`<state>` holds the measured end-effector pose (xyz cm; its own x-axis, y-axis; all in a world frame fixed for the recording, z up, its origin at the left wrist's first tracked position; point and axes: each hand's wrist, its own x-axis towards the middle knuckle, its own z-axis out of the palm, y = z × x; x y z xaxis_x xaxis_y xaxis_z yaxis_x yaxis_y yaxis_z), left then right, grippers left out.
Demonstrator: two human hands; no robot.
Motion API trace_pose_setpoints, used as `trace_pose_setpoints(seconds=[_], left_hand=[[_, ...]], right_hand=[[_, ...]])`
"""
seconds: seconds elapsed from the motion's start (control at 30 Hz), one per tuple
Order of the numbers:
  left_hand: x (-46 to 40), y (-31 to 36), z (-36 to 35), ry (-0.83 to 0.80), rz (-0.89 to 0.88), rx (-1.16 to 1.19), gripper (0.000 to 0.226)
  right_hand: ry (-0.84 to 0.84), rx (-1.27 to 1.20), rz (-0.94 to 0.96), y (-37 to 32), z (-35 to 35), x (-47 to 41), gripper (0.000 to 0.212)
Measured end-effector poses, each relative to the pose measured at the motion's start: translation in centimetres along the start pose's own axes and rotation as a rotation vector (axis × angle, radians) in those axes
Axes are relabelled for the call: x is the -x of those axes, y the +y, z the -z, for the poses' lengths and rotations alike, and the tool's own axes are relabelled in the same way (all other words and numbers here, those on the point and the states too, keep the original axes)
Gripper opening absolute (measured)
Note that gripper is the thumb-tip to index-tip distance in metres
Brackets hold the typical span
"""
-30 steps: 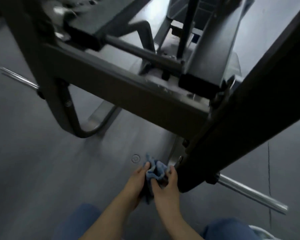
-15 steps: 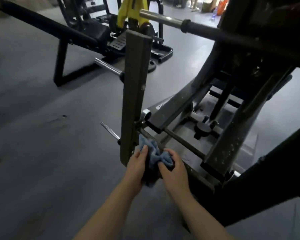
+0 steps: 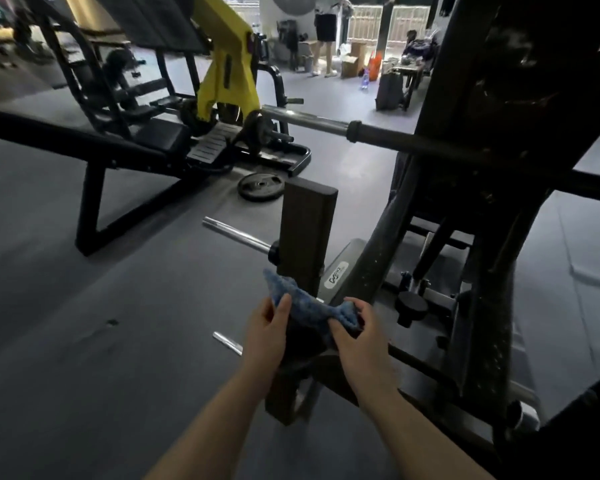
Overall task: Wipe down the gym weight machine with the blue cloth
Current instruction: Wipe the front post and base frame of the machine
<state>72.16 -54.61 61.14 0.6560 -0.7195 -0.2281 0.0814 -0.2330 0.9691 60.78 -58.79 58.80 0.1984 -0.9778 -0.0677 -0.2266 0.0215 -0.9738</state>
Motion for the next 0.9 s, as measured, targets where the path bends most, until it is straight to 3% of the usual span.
trace_pose_setpoints(seconds=[0.13,0.33,0.53,0.63,0.7,0.8,0.9], left_hand=[[-3.3,2.4,1.3,-0.028,-0.144,-0.105,0.011],[-8.2,5.9,-0.4,0.012,-0.290,-0.158,0.022],[-14.9,10.4,-3.6,0.131,-0.490,-0.400,0.029],[-18.7,12.6,-5.4,0.189,-0.559,-0.632,0.034],[-21.6,13.1,-6.4,0.185,-0.504,-0.896,0.043],[-24.4,12.4,-7.7,-0.051,-0.441,-1.207,0.058],[-24.5,12.0,-8.3,-0.252,-0.556,-1.324,0.044]], right_hand=[[0.122,-0.001,-0.018,-2.1,-2.4,-2.1,0.040],[0.274,0.040,0.093,-5.4,-2.3,-6.8,0.024],[0.269,0.047,0.127,-7.7,-1.3,-13.9,0.028],[0.215,0.079,0.091,-8.5,-0.8,-17.4,0.025],[0.128,0.035,0.043,-8.5,-1.0,-19.8,0.035],[-0.100,-0.048,-0.072,-8.5,-1.9,-21.8,0.055],[-0.231,-0.190,-0.157,-8.1,-2.4,-22.7,0.046]])
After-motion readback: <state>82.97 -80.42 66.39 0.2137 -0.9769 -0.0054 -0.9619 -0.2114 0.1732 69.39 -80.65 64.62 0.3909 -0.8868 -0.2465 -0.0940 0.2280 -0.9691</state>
